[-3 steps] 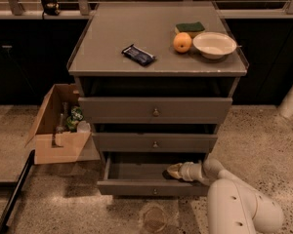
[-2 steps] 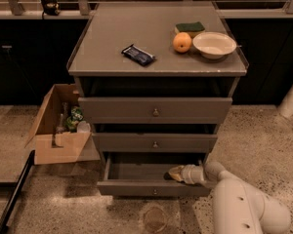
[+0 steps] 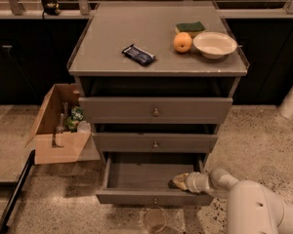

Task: Open bottom drawer

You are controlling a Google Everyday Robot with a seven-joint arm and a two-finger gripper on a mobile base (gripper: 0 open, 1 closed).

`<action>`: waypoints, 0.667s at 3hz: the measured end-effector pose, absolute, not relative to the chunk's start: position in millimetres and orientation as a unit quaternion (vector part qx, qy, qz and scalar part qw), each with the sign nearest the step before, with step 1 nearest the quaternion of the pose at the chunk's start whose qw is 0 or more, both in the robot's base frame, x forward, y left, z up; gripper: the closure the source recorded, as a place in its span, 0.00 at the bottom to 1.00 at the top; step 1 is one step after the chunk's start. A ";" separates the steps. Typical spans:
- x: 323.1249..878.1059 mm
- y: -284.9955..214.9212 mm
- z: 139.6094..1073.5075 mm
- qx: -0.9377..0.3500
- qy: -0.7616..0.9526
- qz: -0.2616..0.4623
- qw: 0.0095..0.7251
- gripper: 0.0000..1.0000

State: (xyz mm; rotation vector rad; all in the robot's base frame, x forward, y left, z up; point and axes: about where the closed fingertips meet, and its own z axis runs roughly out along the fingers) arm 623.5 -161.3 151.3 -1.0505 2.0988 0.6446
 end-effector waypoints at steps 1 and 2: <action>629.4 -154.9 152.9 -0.411 0.803 0.253 0.348 1.00; 613.5 -141.6 144.3 -0.429 0.798 0.267 0.329 1.00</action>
Offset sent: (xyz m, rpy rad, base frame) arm -0.0128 0.0265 -0.0056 -0.0023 0.0242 0.1149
